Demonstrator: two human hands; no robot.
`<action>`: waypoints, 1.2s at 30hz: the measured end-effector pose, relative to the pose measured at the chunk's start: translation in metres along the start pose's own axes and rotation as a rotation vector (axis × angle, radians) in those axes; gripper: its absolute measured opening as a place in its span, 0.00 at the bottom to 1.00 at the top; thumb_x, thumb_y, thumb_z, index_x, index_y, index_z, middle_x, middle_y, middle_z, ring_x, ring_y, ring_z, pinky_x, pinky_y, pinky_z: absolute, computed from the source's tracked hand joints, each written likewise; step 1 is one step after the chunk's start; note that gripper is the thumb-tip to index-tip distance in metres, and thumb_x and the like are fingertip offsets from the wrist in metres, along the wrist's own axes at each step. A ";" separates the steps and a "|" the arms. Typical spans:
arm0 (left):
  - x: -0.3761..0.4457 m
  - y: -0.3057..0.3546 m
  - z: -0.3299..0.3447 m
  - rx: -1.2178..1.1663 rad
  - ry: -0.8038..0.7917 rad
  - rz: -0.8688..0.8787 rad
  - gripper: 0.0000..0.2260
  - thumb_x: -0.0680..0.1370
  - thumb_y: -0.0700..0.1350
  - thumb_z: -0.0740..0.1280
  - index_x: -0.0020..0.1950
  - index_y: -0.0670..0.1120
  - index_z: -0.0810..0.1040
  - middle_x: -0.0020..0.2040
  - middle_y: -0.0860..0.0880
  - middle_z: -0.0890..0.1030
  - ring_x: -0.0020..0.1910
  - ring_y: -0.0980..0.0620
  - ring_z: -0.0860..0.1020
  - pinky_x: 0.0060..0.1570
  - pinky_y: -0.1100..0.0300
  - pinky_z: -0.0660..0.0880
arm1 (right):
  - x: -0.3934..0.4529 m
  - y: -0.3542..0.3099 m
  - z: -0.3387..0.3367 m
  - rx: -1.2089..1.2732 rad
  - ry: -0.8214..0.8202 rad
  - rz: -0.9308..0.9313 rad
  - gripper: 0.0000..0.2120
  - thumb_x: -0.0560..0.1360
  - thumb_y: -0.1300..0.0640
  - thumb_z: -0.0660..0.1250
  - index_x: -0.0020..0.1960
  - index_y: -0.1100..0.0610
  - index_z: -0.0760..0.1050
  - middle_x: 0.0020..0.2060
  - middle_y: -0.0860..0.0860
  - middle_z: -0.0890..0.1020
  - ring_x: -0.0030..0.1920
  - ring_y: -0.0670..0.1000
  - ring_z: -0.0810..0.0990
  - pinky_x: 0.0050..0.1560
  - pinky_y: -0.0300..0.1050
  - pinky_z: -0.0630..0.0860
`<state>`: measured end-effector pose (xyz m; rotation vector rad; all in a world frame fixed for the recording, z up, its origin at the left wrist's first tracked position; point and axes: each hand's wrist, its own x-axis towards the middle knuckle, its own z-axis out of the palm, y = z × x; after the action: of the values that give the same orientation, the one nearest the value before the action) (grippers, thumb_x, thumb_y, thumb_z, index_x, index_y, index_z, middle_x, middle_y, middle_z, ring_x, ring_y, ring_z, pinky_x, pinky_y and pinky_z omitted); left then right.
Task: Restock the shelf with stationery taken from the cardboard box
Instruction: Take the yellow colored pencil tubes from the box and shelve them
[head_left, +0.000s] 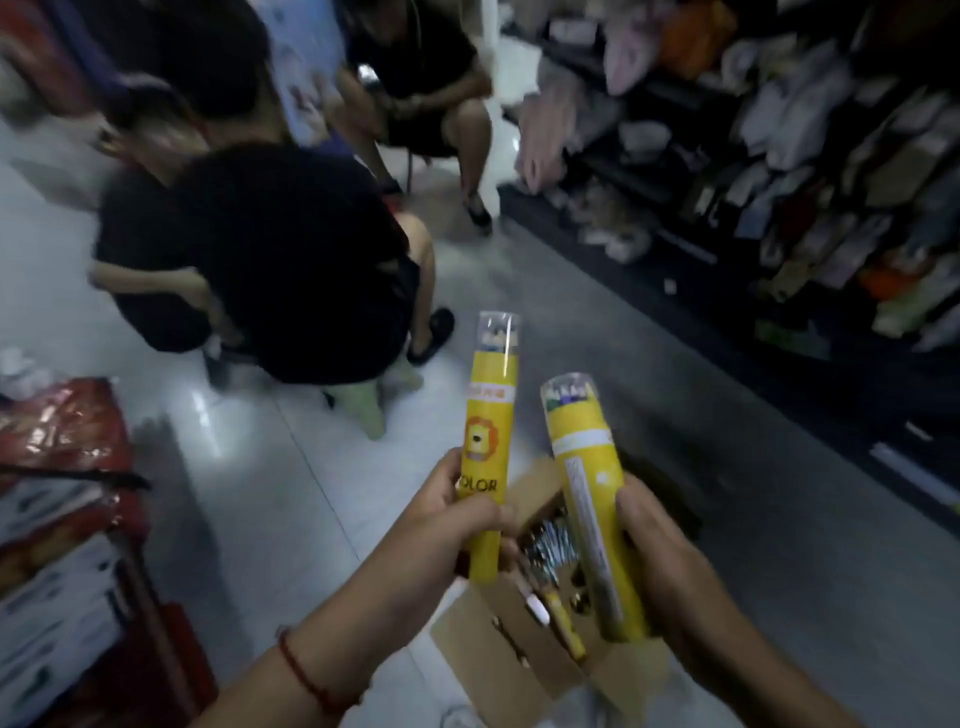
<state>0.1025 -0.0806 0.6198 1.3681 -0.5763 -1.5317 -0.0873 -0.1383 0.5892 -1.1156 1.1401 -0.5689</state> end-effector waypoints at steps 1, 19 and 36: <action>-0.015 0.010 -0.001 -0.033 0.031 0.033 0.19 0.68 0.43 0.73 0.56 0.43 0.72 0.38 0.42 0.74 0.32 0.46 0.74 0.34 0.54 0.75 | -0.008 -0.010 0.009 0.011 -0.002 -0.021 0.14 0.73 0.38 0.62 0.57 0.36 0.74 0.50 0.41 0.84 0.45 0.39 0.83 0.51 0.42 0.79; -0.224 -0.032 -0.043 -0.231 1.045 0.502 0.16 0.70 0.48 0.76 0.52 0.44 0.76 0.34 0.44 0.74 0.29 0.47 0.73 0.30 0.56 0.74 | -0.048 -0.077 0.140 -0.480 -0.762 -0.344 0.22 0.60 0.43 0.77 0.51 0.43 0.76 0.39 0.46 0.83 0.37 0.45 0.82 0.35 0.38 0.76; -0.515 -0.091 -0.237 0.127 1.741 0.468 0.05 0.78 0.49 0.67 0.51 0.59 0.76 0.39 0.47 0.80 0.34 0.48 0.78 0.38 0.54 0.79 | -0.209 -0.032 0.497 -0.516 -1.323 -0.568 0.21 0.63 0.48 0.80 0.53 0.38 0.77 0.42 0.42 0.84 0.40 0.41 0.83 0.36 0.32 0.75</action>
<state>0.2426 0.4658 0.7286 1.8781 0.1646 0.3456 0.2973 0.2222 0.7079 -1.8337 -0.2338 0.1424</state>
